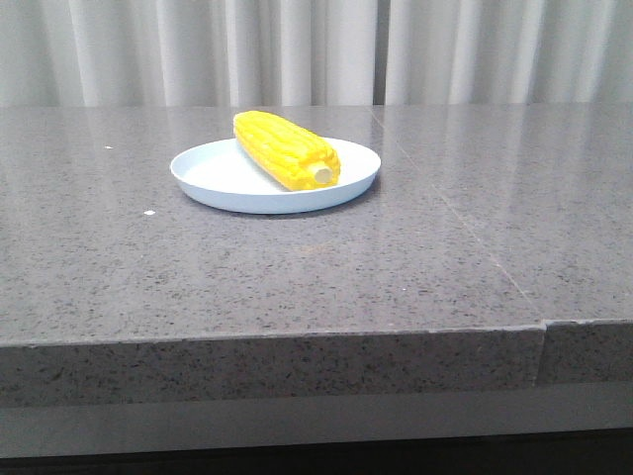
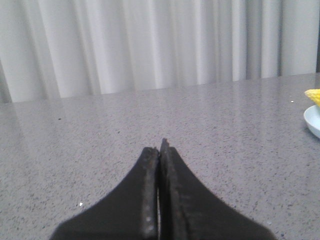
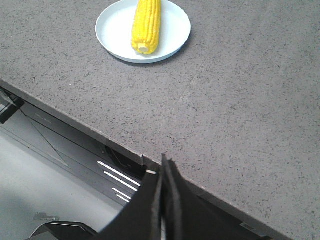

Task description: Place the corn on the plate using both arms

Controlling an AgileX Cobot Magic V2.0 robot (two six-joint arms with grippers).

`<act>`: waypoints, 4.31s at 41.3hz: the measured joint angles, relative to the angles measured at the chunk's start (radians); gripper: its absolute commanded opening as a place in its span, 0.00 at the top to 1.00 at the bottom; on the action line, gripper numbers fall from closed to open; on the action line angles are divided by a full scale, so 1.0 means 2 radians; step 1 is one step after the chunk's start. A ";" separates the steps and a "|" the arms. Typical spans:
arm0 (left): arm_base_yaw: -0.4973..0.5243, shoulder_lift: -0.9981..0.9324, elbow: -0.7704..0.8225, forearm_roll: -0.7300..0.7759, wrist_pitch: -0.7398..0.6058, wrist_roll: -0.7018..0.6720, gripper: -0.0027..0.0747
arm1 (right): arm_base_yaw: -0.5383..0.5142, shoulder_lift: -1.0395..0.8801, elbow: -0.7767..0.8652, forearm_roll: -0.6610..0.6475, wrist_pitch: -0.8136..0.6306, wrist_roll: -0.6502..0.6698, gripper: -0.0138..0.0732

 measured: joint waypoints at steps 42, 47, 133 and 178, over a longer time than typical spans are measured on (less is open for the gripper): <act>-0.015 -0.003 0.005 -0.002 -0.029 0.000 0.99 | 0.000 0.000 0.000 -0.001 0.001 0.000 0.98; -0.015 -0.003 0.005 -0.002 -0.029 0.000 0.99 | 0.000 0.000 0.000 -0.001 0.001 0.000 0.98; -0.015 -0.003 0.005 -0.002 -0.029 0.000 0.99 | -0.229 -0.272 0.513 0.013 -0.523 -0.004 0.98; -0.015 -0.003 0.005 -0.002 -0.029 0.000 0.99 | -0.229 -0.272 0.513 -0.003 -0.552 0.040 0.98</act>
